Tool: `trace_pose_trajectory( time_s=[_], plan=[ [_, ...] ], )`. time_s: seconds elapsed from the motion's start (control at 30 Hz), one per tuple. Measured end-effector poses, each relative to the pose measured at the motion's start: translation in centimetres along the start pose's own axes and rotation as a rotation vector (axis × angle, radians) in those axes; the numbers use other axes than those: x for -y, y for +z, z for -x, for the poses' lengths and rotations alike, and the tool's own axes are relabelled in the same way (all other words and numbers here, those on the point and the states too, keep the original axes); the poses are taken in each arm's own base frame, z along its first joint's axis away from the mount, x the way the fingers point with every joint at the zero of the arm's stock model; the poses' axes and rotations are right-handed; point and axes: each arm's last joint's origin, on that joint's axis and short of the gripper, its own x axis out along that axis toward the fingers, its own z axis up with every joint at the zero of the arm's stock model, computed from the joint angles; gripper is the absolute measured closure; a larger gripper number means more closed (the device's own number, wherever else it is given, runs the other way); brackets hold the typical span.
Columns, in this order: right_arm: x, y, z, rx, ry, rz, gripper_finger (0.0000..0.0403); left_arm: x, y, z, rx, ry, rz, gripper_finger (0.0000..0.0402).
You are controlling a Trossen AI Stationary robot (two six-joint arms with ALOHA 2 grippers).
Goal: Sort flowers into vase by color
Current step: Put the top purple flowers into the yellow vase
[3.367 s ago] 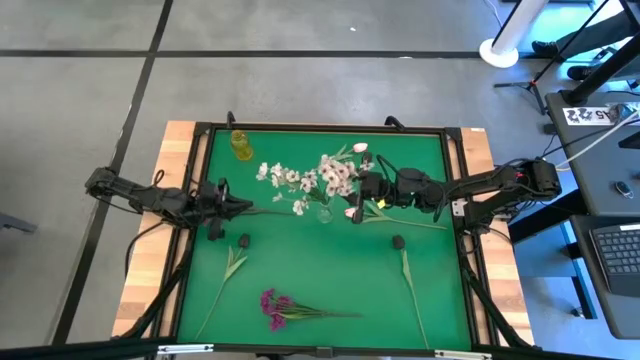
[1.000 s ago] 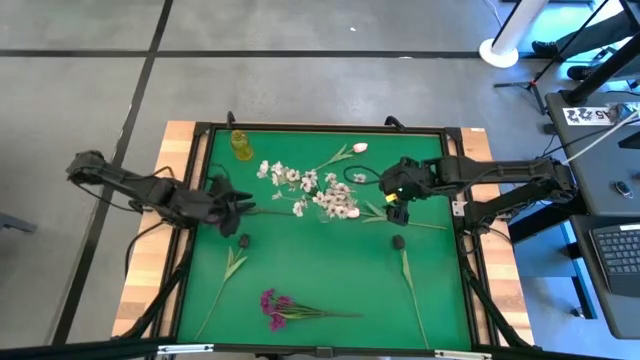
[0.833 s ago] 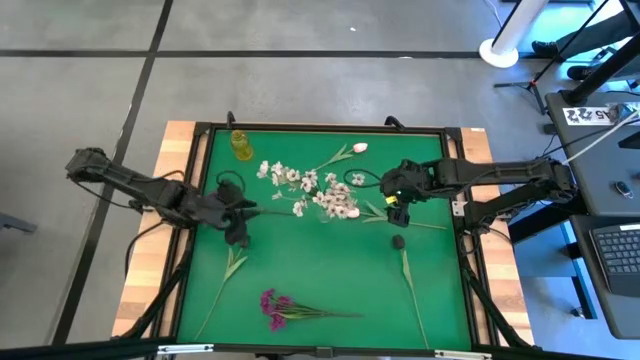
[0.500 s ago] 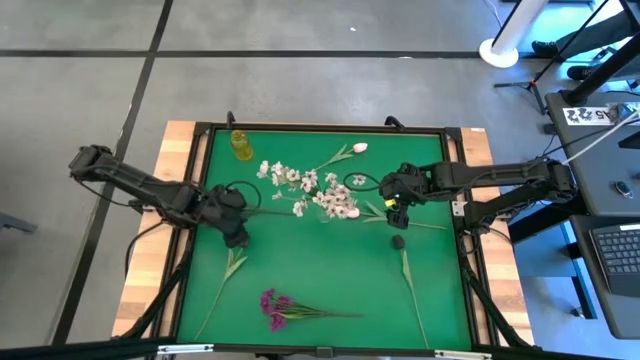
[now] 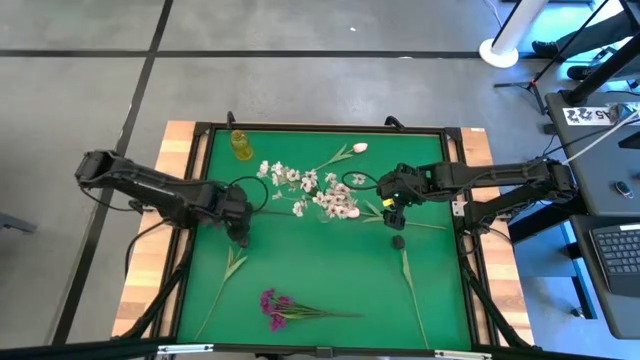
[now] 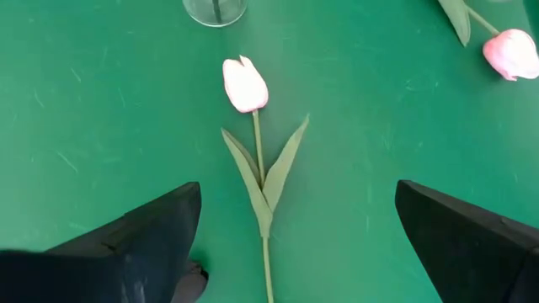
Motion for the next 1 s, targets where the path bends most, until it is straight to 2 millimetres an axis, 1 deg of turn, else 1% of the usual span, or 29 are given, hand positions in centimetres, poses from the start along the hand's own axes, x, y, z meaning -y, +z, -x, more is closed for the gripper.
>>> trace_pose_trajectory(
  time_s=[0.23, 0.37, 0.5, 0.63, 0.73, 0.83, 1.0],
  plan=[
    [0.0, 0.2, 0.0, 0.024, 0.005, -0.001, 0.0011, -0.4, 1.4, -1.7, -0.097, 0.065, -0.066, 0.0188],
    [-0.1, 0.2, 0.0, 0.025, 0.006, 0.0, 0.0011, -0.4, 1.9, -1.9, -0.134, 0.07, -0.061, 0.0188],
    [-0.1, 0.3, 0.0, 0.028, 0.007, 0.0, 0.0011, 0.1, 2.7, -0.4, -0.143, 0.028, -0.066, 0.0188],
    [-0.1, 0.5, 0.0, 0.047, 0.011, -0.003, 0.0011, 0.8, 3.4, 2.0, -0.092, 0.033, -0.147, 0.0188],
    [-0.1, 0.5, 0.0, 0.047, 0.011, -0.003, 0.0011, 0.9, 3.8, 3.3, -0.054, 0.065, -0.2, 0.0188],
    [-0.1, 0.5, 0.0, 0.047, 0.011, -0.003, 0.0011, 0.8, 4.0, 3.7, -0.04, 0.073, -0.252, 0.0188],
    [-0.1, 0.5, 0.0, 0.046, 0.02, -0.003, 0.0011, 0.9, 4.1, 3.4, -0.058, 0.074, -0.367, 0.0188]
  ],
)
